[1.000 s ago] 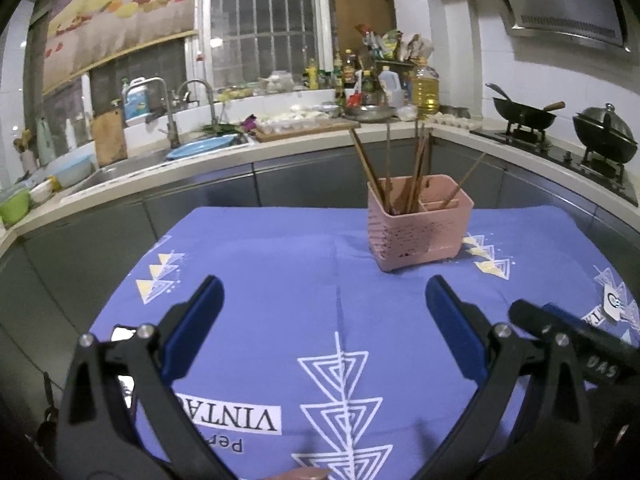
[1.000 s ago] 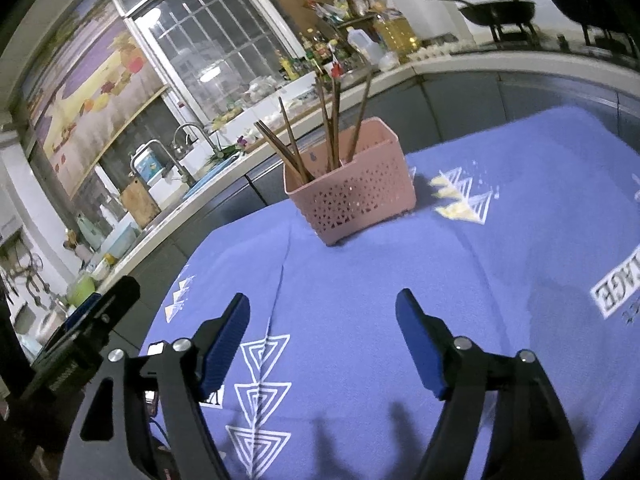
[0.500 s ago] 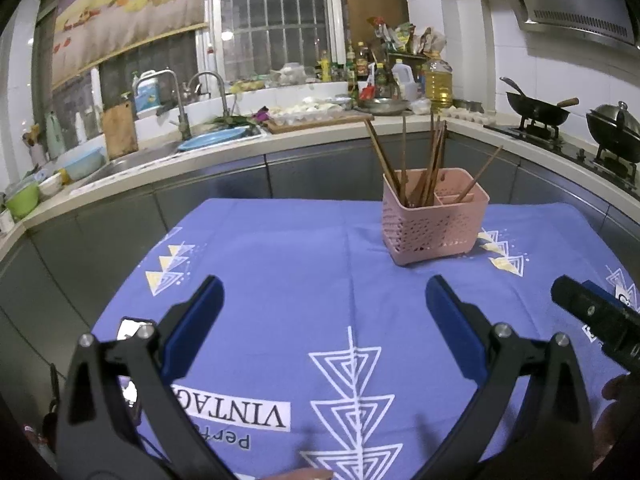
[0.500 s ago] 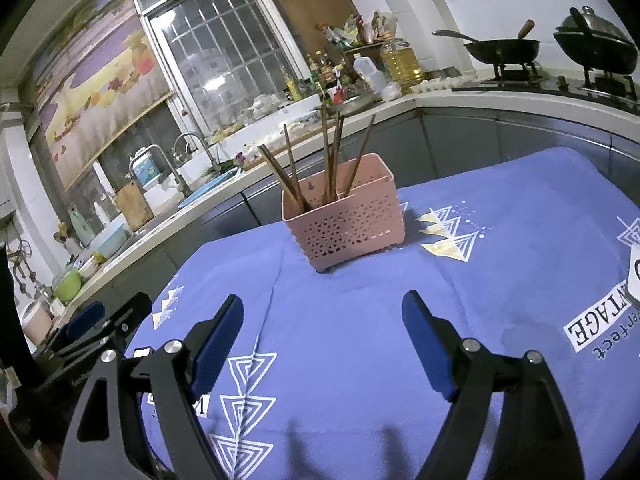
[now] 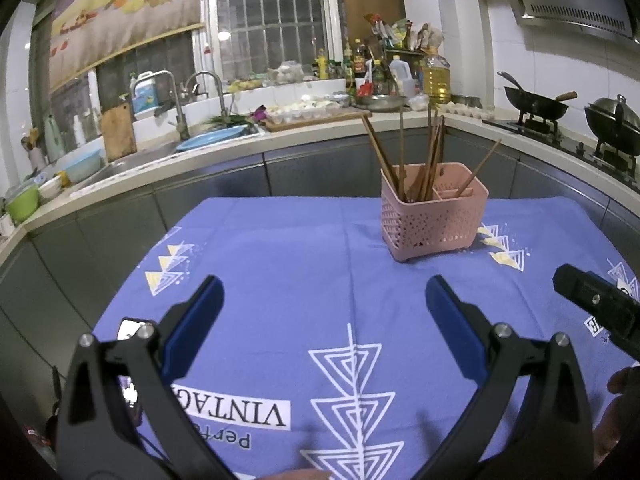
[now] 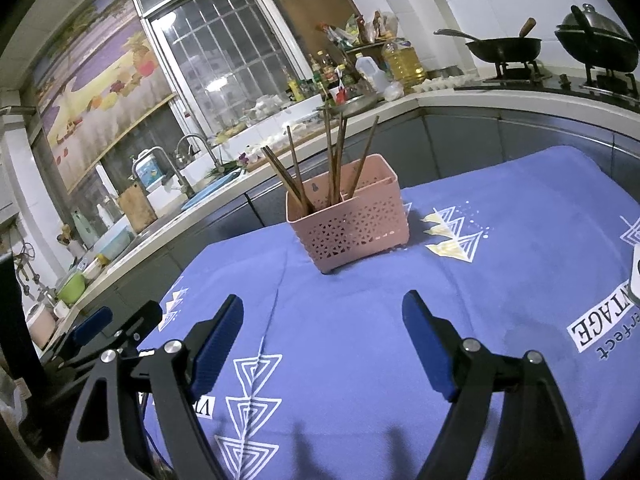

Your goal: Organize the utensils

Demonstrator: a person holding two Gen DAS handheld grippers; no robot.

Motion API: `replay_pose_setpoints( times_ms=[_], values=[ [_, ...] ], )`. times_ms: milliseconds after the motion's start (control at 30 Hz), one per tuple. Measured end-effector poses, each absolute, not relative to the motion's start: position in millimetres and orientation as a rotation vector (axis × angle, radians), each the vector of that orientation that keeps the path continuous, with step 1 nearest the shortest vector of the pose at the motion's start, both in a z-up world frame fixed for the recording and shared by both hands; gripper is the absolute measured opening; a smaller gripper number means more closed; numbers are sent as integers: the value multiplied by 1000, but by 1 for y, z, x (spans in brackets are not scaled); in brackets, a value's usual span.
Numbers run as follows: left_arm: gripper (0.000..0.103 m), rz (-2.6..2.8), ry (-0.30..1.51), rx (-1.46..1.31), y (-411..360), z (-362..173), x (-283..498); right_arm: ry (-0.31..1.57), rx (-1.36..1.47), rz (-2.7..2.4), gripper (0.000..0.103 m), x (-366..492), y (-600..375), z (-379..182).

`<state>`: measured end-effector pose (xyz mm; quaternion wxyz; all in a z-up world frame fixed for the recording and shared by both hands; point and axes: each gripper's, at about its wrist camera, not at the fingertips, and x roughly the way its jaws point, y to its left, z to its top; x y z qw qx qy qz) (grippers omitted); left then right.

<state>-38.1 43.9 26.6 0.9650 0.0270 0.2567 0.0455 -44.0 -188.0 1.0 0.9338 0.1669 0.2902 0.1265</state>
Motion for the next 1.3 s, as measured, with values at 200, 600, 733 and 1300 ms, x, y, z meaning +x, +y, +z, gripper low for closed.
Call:
replay_pose_setpoints(
  times_ms=[200, 600, 733, 1300],
  values=[
    [97, 86, 528, 70, 43, 22, -37, 600, 355, 252, 81, -45, -191, 1],
    [97, 82, 540, 78, 44, 22, -35, 606, 354, 258, 81, -45, -188, -1],
    [97, 82, 544, 85, 43, 22, -34, 606, 356, 258, 81, -45, -188, -1],
    [97, 75, 556, 106, 36, 17, -34, 612, 374, 255, 81, -46, -189, -1]
  ],
)
